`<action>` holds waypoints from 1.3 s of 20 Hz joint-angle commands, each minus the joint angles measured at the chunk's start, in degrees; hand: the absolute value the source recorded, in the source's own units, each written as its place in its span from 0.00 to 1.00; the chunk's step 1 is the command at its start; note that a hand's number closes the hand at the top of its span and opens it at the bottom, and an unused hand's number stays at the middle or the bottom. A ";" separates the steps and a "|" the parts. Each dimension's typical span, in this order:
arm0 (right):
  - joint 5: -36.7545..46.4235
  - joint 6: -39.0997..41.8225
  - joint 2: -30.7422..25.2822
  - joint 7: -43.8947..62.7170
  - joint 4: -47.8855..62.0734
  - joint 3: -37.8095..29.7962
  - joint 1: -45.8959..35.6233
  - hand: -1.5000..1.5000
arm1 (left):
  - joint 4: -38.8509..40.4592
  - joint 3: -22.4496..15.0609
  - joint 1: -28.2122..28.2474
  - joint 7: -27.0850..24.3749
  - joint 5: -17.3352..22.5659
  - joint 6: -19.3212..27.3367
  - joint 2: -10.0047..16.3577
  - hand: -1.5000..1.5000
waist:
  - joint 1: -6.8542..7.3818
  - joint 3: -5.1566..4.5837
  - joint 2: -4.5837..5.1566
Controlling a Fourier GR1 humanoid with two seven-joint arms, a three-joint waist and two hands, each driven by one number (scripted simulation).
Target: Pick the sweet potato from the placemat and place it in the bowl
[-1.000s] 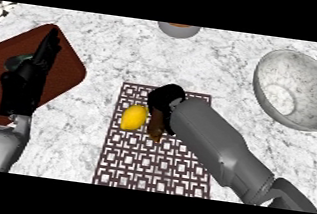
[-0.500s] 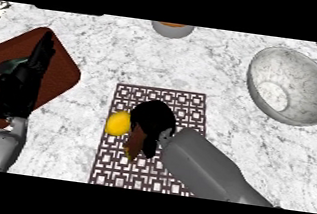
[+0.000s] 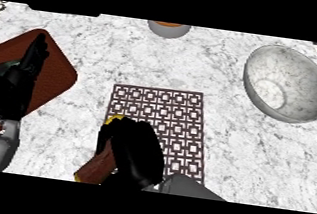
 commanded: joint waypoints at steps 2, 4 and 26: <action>10.67 -4.96 -0.47 14.06 -16.16 -1.50 2.12 1.00 | -2.54 1.20 1.43 1.41 1.19 -0.87 0.93 0.50 | -0.58 -0.03 -0.27; 15.88 -4.58 -2.98 18.38 -22.41 0.25 5.80 1.00 | -1.07 0.39 2.09 -0.56 -0.90 0.49 -0.02 0.50 | -0.53 -0.04 0.18; -0.40 -9.55 -21.60 -18.27 -6.12 -44.61 11.86 1.00 | 2.13 3.05 -4.24 0.07 -0.84 -3.76 -0.42 0.50 | 2.06 0.02 1.54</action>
